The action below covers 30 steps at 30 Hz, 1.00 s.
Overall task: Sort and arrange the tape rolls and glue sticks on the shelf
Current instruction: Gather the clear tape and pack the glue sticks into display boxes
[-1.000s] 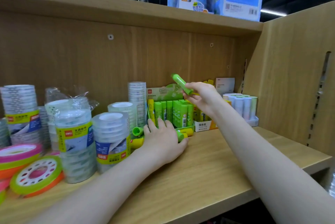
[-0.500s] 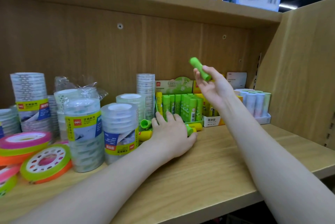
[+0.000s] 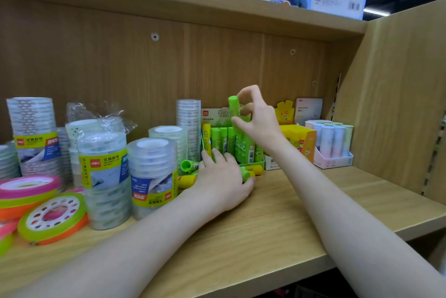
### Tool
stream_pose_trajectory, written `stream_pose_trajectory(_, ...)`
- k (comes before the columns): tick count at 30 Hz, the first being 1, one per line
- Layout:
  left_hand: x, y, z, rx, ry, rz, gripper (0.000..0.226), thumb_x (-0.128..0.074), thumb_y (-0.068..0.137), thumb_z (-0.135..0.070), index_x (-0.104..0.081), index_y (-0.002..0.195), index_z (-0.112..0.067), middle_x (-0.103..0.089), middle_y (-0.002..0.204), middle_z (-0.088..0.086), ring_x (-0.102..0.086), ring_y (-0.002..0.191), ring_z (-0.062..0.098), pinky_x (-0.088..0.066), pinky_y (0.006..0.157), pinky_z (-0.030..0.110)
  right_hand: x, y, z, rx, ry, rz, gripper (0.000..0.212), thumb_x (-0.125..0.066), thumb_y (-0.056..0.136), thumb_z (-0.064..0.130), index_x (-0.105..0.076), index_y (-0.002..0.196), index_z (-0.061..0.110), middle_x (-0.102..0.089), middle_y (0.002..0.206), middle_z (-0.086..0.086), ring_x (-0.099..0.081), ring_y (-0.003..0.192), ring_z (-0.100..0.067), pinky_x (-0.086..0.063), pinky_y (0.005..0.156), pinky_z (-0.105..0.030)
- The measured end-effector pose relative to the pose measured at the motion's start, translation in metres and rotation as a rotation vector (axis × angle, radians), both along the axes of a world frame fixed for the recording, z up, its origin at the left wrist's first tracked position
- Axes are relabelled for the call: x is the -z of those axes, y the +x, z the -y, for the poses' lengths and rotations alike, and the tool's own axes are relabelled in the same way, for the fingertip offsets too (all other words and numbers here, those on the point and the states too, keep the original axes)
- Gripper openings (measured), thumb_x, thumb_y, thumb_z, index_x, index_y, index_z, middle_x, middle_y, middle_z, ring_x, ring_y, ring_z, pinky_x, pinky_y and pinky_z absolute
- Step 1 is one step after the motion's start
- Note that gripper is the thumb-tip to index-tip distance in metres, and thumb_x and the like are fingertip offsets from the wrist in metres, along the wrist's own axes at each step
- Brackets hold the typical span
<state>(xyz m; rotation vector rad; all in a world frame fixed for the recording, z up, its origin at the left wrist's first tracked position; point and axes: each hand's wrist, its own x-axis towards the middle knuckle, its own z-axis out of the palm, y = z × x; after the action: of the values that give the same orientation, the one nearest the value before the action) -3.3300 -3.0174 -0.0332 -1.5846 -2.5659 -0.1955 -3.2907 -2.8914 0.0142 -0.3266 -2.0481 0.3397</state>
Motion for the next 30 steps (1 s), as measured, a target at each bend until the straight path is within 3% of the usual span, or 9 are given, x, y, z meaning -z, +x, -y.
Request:
stream_pose_trajectory(2,0.000,0.000,-0.001,-0.001,-0.001,0.002,0.080,-0.029,0.094,-0.057,-0.007,0.148,-0.002,-0.002,0.154,0.024,0.002,0.140,0.046,-0.010,0.113,0.051,0.000,0.000,-0.001,-0.048,-0.035,-0.056,0.042,-0.068,0.081,0.008,-0.036,0.105,0.022,-0.061,0.088,0.004,-0.055,0.070,0.000,-0.041,0.061,-0.004)
stream_pose_trajectory(4,0.001,0.000,-0.001,0.000,0.000,0.004,0.080,-0.030,0.094,-0.057,-0.008,0.148,-0.003,-0.002,0.154,0.023,0.001,0.140,0.045,-0.010,0.113,0.051,0.001,-0.001,-0.002,-0.053,-0.012,-0.029,0.045,-0.067,0.082,0.007,-0.037,0.113,0.020,-0.060,0.094,0.005,-0.055,0.070,-0.001,-0.043,0.063,-0.006)
stream_pose_trajectory(6,0.000,0.000,-0.001,0.000,0.004,0.003,0.079,-0.030,0.094,-0.057,-0.008,0.148,-0.003,-0.003,0.154,0.023,0.001,0.141,0.045,-0.010,0.113,0.051,0.004,-0.001,-0.003,-0.025,0.034,0.047,0.047,-0.067,0.082,0.007,-0.040,0.120,0.017,-0.056,0.098,0.007,-0.056,0.076,-0.008,-0.048,0.071,-0.016)
stream_pose_trajectory(10,0.000,-0.001,-0.001,0.002,0.007,0.010,0.080,-0.030,0.094,-0.057,-0.008,0.148,-0.003,-0.002,0.155,0.023,0.001,0.141,0.045,-0.010,0.113,0.051,0.010,0.000,-0.008,0.088,0.062,0.186,0.033,-0.068,0.083,0.013,-0.047,0.109,0.015,-0.064,0.085,-0.005,-0.061,0.081,-0.023,-0.052,0.077,-0.041)
stream_pose_trajectory(16,0.000,0.000,0.001,0.007,0.006,0.013,0.080,-0.030,0.094,-0.057,-0.007,0.148,-0.002,-0.002,0.155,0.023,0.002,0.141,0.044,-0.010,0.113,0.051,0.016,-0.010,-0.012,0.300,0.125,0.348,0.015,-0.061,0.088,0.027,-0.058,0.100,0.017,-0.061,0.110,-0.001,-0.044,0.110,-0.023,-0.034,0.091,-0.040)
stream_pose_trajectory(21,-0.001,0.000,0.003,0.007,0.000,0.008,0.080,-0.029,0.094,-0.056,-0.006,0.148,-0.002,-0.003,0.154,0.024,0.001,0.141,0.044,-0.011,0.113,0.051,0.009,-0.013,-0.005,0.381,0.120,0.405,0.013,-0.056,0.092,0.025,-0.062,0.100,0.017,-0.059,0.115,-0.002,-0.039,0.117,-0.025,-0.031,0.093,-0.042)
stream_pose_trajectory(25,0.000,0.001,0.002,0.009,-0.003,-0.008,0.080,-0.029,0.094,-0.056,-0.007,0.148,-0.001,-0.003,0.154,0.024,0.000,0.141,0.045,-0.012,0.113,0.051,0.006,-0.016,0.000,0.453,0.234,0.467,0.017,-0.048,0.094,0.017,-0.062,0.102,0.014,-0.055,0.116,-0.006,-0.039,0.115,-0.027,-0.030,0.095,-0.044)
stream_pose_trajectory(27,0.000,0.001,0.002,0.010,-0.006,-0.015,0.080,-0.029,0.094,-0.056,-0.006,0.148,-0.001,-0.003,0.154,0.025,0.000,0.140,0.045,-0.012,0.113,0.051,0.010,-0.016,-0.001,0.408,0.225,0.429,0.023,-0.048,0.095,0.021,-0.060,0.114,0.017,-0.053,0.123,-0.004,-0.039,0.119,-0.026,-0.030,0.099,-0.044)
stream_pose_trajectory(30,0.000,0.000,0.000,0.003,-0.001,-0.023,0.080,-0.029,0.094,-0.056,-0.007,0.148,-0.001,-0.004,0.154,0.025,0.000,0.140,0.046,-0.012,0.113,0.051,0.005,-0.020,0.000,0.130,0.113,0.329,0.036,-0.046,0.096,0.020,-0.050,0.131,0.024,-0.055,0.126,0.000,-0.040,0.121,-0.025,-0.034,0.102,-0.048)
